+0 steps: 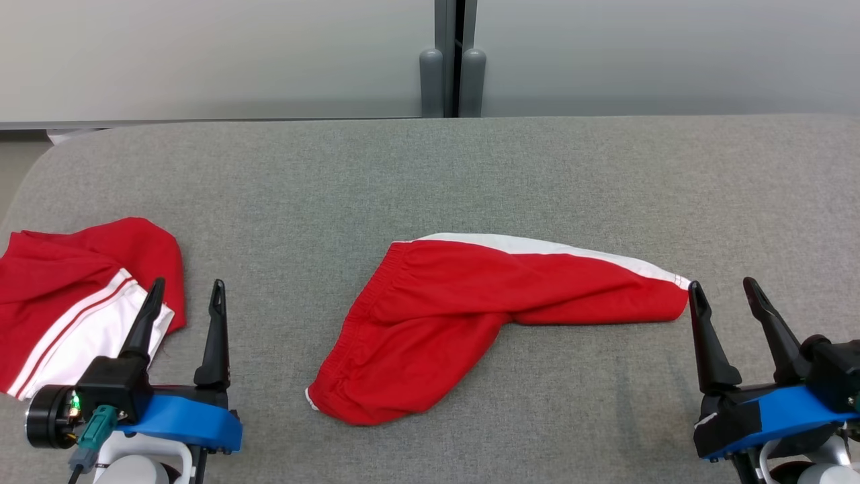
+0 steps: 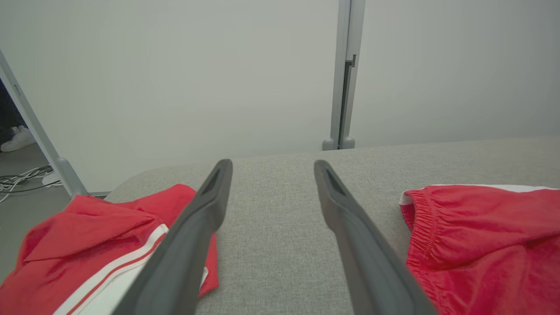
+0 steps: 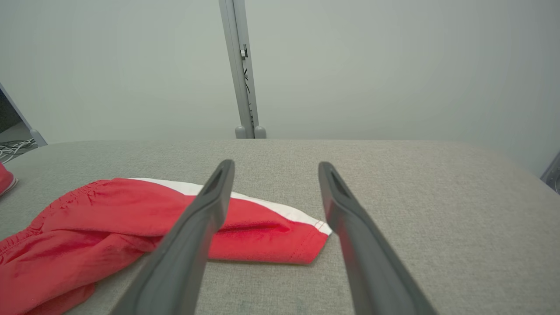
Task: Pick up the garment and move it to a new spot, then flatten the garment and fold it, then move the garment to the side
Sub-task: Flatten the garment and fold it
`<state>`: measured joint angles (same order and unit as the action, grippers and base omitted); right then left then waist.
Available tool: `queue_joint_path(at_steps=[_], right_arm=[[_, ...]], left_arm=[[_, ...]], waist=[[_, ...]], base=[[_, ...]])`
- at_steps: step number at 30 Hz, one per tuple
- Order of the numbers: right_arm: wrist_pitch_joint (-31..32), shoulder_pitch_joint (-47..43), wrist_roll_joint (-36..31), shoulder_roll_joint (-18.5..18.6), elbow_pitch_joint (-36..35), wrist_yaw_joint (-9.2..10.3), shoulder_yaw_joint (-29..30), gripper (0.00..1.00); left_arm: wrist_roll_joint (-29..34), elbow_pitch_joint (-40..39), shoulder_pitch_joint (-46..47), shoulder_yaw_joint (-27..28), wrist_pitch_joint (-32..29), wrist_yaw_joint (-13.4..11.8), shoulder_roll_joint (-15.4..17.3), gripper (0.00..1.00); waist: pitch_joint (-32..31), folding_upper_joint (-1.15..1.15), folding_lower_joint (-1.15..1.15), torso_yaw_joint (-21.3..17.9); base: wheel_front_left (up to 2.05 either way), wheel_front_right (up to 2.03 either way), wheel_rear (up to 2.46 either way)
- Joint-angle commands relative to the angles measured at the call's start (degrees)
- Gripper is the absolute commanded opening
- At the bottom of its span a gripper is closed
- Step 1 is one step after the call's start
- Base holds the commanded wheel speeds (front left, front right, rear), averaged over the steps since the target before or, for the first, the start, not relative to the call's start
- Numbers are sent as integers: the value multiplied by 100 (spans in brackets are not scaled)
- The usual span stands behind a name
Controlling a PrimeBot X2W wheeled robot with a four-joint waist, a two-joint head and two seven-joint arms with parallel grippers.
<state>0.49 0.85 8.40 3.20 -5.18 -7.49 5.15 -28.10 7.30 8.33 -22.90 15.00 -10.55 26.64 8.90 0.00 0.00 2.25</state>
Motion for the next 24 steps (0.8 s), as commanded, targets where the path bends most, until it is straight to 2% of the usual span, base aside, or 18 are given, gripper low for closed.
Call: queue_joint_path(at_steps=[1, 4, 9, 18, 24], right_arm=[[7, -43, 13, 16, -4, 0, -8, 100], [12, 5, 3, 36, -40, 0, 15, 100], [31, 147, -36, 74, -84, 0, -27, 100], [-32, 353, 20, 58, 115, 0, -160, 100], [-120, 441, 64, 38, 245, 0, -152, 100]], left_arm=[[35, 16, 79, -18, 25, 36, -16, 100], [116, 36, 305, -141, -79, 86, -42, 100], [124, 264, 1069, -575, -607, 506, -308, 100], [-239, 1410, 2332, -1202, -1839, 1314, -1026, 100], [-552, 2213, 2677, -1350, -2325, 1584, -1257, 100]], waist=[[20, 0, 0, -2], [134, 0, 0, 13], [377, 0, 0, -4], [724, 0, 0, -210], [813, 0, 0, -307]], base=[[0, 0, 0], [0, 0, 0], [0, 0, 0], [0, 0, 0], [0, 0, 0]])
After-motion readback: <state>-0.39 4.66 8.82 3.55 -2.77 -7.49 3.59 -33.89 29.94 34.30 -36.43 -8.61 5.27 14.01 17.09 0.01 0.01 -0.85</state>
